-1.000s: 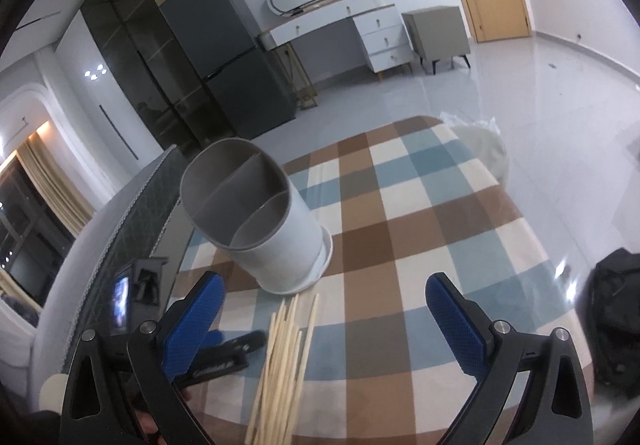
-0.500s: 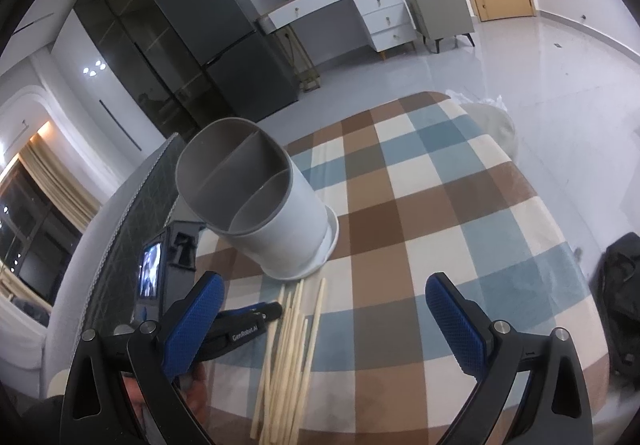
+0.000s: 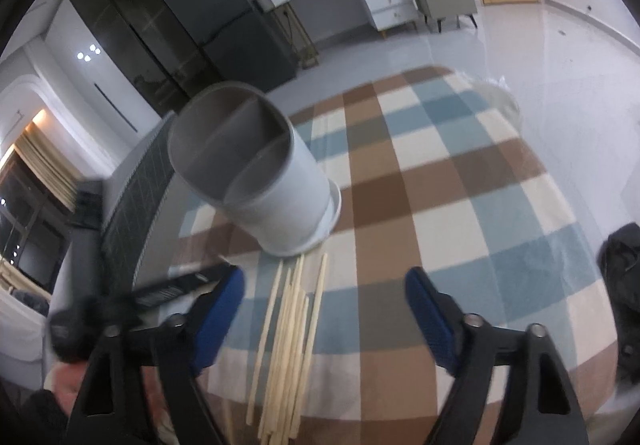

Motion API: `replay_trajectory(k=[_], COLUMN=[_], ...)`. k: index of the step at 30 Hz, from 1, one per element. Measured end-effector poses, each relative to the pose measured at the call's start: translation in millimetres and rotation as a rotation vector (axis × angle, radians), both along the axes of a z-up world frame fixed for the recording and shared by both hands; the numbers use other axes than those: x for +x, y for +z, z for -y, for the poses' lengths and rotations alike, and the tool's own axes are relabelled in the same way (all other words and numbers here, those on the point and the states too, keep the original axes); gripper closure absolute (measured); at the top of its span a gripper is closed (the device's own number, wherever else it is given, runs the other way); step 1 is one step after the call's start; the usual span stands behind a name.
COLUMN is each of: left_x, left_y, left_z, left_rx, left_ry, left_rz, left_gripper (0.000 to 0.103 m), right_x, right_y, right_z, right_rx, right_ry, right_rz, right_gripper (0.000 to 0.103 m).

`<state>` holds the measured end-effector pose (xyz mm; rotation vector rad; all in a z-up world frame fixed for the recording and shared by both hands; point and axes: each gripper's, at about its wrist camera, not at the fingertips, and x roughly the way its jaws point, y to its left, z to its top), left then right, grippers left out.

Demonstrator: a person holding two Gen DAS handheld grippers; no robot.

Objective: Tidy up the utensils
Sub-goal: 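Lower the left and right grippers onto the chopstick pile and close on chopsticks, then lift a chopstick with the left gripper while the right gripper lifts another chopstick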

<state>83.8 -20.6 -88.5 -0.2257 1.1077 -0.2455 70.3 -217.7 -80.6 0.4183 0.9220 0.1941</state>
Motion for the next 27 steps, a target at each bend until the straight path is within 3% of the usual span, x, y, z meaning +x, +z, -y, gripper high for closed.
replay_trajectory(k=[5,10,15,21,25,27], left_x=[8.7,23.2,20.6,23.8,25.1,25.0], left_y=[18.4,20.4,28.7,36.2,39.7,41.0], left_z=[-14.4,-28.0,-46.6,-58.4,-60.8,-60.8], left_rx=[-0.035,-0.068,-0.131,-0.178,-0.191,-0.186], left_ry=[0.029,0.054,0.098,0.136,0.149,0.151], left_rz=[0.049,0.072,0.081,0.118,0.143,0.155], left_gripper=[0.101,0.101,0.101,0.101,0.101,0.101], right_x=[11.8,34.1,56.2,68.1,69.3,68.6], right_y=[-17.0,-30.4,-52.9,-68.1,-72.6,-73.0], right_z=[-14.3,-34.7,-54.8,-71.5,-85.5,-90.3], right_rx=[-0.019,-0.103,-0.184,-0.253,-0.363,-0.400], right_ry=[0.039,0.062,0.101,0.132,0.146,0.151], right_rz=[-0.087,-0.129,-0.189,-0.213,-0.195,-0.179], right_gripper=[0.047,0.057,0.075,0.079,0.081,0.088])
